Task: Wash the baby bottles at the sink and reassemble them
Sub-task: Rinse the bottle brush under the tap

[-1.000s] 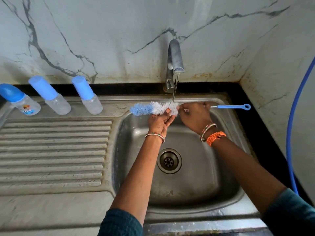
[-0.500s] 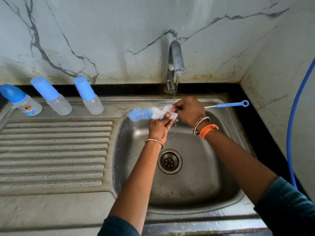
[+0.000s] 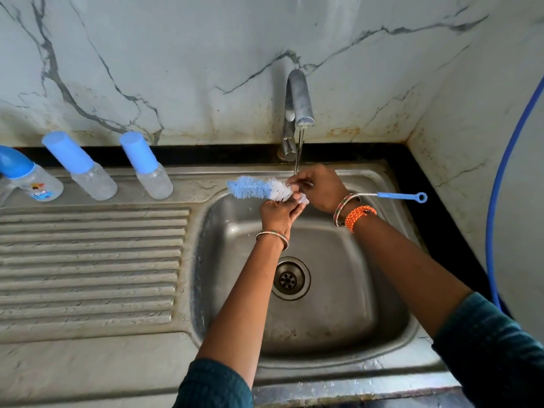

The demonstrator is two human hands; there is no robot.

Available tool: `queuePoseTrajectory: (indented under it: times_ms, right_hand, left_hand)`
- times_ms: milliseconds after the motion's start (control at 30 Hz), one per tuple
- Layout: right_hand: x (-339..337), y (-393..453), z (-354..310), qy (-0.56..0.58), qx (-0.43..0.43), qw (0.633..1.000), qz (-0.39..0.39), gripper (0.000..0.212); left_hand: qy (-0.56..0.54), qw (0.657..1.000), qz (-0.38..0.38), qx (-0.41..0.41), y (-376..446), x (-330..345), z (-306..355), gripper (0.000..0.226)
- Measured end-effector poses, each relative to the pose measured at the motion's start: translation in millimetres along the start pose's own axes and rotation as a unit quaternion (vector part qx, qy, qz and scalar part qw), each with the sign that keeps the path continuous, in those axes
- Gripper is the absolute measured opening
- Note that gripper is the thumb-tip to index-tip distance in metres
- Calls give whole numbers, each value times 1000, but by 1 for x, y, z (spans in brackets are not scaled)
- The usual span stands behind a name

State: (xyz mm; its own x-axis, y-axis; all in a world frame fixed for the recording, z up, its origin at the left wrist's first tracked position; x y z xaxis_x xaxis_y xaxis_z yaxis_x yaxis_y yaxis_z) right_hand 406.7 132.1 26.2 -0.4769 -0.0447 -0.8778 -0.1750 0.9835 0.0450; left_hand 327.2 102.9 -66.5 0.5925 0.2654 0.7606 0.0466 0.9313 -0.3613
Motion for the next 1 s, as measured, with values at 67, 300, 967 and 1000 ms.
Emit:
queuePoseTrajectory:
  times_ms: [67,300,967,1000]
  right_hand:
    - [-7,-3,6,-9,8,1000,26,18]
    - [-22,-17,20,-28,17,997,67,19]
    - [-35,-44,61,26,54,994,97,17]
    - [-38,-48,66,31,55,993,97,16]
  left_hand:
    - [20,1000,1,-5,0,5,-2,23]
    - [57,998,-26,-32,-1,15,-17,21]
    - [-101,992,-55,-56,10,21,12,24]
    - [-97,990,-70,-71,6,26,8,26]
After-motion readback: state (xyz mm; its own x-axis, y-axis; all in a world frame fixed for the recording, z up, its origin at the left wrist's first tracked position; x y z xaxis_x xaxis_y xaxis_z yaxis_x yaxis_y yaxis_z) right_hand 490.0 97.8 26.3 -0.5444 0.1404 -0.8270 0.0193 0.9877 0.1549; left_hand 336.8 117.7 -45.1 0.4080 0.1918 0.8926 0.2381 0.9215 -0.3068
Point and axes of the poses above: each hand's wrist, its own y-axis towards the middle knuckle, its own x-axis out of the palm, z = x × y, the point moved 10 cm from there along y, towards the middle knuckle, and after that the axes turned 11 degrees about -y, right-handed, at the moved point
